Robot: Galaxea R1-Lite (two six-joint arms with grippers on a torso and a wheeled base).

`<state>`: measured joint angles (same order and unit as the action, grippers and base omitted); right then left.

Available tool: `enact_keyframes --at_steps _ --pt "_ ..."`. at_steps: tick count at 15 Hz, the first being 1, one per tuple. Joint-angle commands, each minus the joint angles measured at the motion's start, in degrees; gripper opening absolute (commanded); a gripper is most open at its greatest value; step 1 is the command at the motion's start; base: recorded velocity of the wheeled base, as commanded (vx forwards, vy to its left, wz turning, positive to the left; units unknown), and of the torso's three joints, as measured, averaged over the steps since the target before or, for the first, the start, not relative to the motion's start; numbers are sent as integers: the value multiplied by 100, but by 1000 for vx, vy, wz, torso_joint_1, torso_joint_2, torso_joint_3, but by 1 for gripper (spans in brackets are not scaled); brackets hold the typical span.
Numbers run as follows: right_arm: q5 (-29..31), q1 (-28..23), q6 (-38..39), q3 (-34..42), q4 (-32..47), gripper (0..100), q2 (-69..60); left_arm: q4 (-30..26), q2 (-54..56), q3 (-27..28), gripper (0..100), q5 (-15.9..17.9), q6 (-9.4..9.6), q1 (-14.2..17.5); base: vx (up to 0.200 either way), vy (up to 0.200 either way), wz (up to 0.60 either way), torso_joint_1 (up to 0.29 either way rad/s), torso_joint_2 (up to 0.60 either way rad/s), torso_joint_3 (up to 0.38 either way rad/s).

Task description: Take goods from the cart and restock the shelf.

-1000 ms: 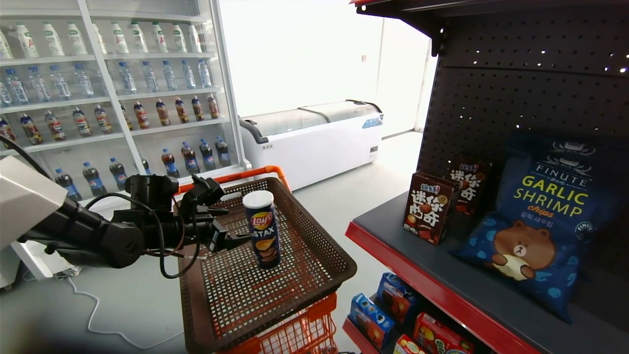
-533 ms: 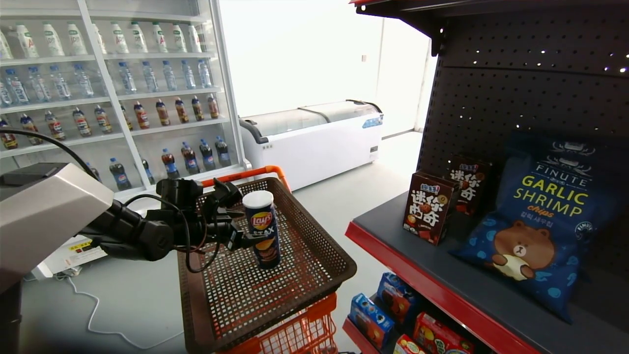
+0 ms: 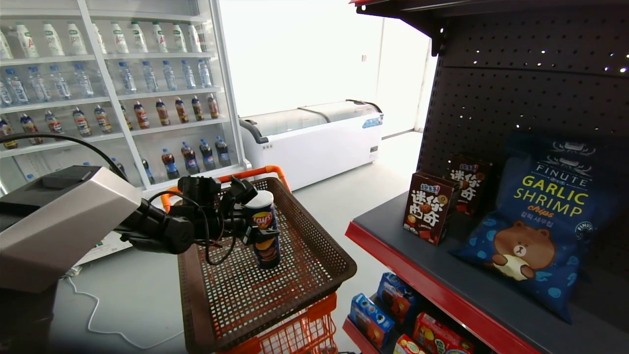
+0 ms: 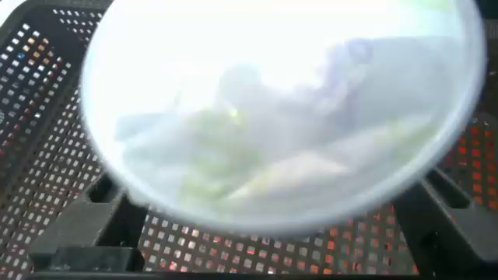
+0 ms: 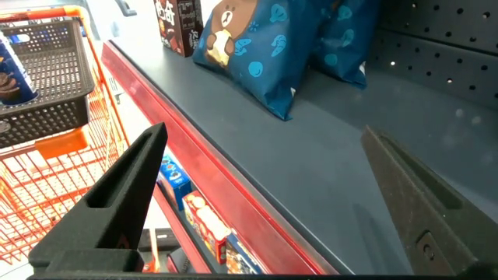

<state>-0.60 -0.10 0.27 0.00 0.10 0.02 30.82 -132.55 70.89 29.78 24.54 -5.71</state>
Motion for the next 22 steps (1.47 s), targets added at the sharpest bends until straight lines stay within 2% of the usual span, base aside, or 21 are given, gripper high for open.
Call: enact_keyframes --at_steps 1,5,10,11,13,14,19,20,21,22 --pt "-2 1 0 0 -1 100 -2 3 -157 127 100 -7 7 -45 0 0 0 0 0 0" --pt "-2 1 0 0 -1 100 -2 21 -474 435 100 -25 16 -80 0 0 0 0 0 0" --pt "-2 1 0 0 -1 100 -2 56 -667 514 100 1 60 -106 0 0 0 0 0 0" --pt "-2 1 0 0 -1 100 -2 73 -702 549 0 1 51 -106 0 0 0 0 0 0" --pt "-2 1 0 0 -1 100 -2 21 -737 760 0 -7 -2 -212 0 0 0 0 0 0" --pt "-2 1 0 0 -1 100 -2 56 -729 769 0 -7 51 -220 0 0 0 0 0 0" --pt "-2 1 0 0 -1 100 -2 38 -272 514 0 -95 -11 -256 0 0 0 0 0 0" --pt "-2 1 0 0 -1 100 -2 21 89 408 0 -324 -230 -379 0 0 0 0 0 0" --pt "-2 10 0 0 -1 100 -2 -14 546 364 0 -1097 -775 -537 0 0 0 0 0 0" --pt "-2 10 0 0 -1 100 -2 -94 836 364 0 -1546 -1065 -625 0 0 0 0 0 0"
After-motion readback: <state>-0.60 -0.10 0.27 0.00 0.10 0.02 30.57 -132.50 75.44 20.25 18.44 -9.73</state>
